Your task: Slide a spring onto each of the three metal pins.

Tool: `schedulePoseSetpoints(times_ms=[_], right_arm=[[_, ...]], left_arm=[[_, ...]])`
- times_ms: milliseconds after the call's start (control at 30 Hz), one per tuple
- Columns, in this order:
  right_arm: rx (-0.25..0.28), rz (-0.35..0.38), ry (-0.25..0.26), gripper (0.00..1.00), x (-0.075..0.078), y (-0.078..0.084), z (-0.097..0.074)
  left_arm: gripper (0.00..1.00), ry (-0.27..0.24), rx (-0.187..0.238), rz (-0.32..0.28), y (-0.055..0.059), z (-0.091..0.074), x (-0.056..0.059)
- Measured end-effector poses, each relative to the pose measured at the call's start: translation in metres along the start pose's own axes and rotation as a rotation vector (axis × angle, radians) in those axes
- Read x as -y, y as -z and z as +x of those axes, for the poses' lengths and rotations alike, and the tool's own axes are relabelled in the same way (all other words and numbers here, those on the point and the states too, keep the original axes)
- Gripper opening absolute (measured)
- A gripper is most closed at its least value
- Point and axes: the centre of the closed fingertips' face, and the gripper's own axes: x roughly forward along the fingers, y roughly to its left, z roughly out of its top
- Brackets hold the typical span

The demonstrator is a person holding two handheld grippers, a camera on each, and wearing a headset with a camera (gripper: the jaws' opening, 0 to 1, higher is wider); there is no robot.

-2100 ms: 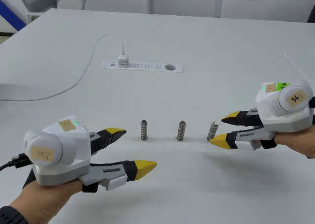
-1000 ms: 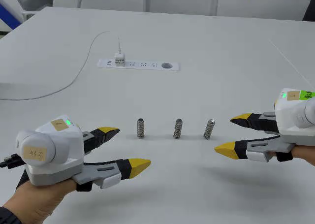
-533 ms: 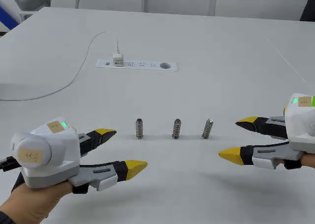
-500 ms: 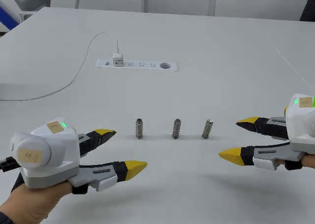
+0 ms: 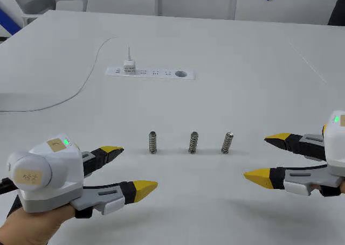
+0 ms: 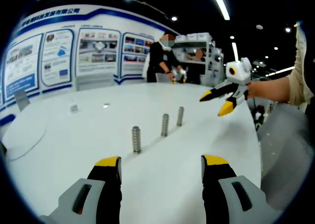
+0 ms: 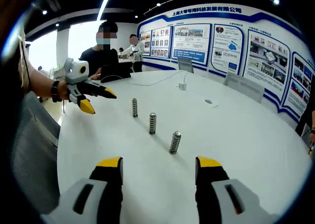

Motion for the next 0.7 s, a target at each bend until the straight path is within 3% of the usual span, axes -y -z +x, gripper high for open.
schedulePoseSetpoints(times_ms=[700], right_arm=[[0.027,0.021,0.008,0.62,-0.0039,0.0021,-0.003]], left_arm=[[0.67,-0.004,-0.002,0.001,-0.0002,0.0003,-0.0011]])
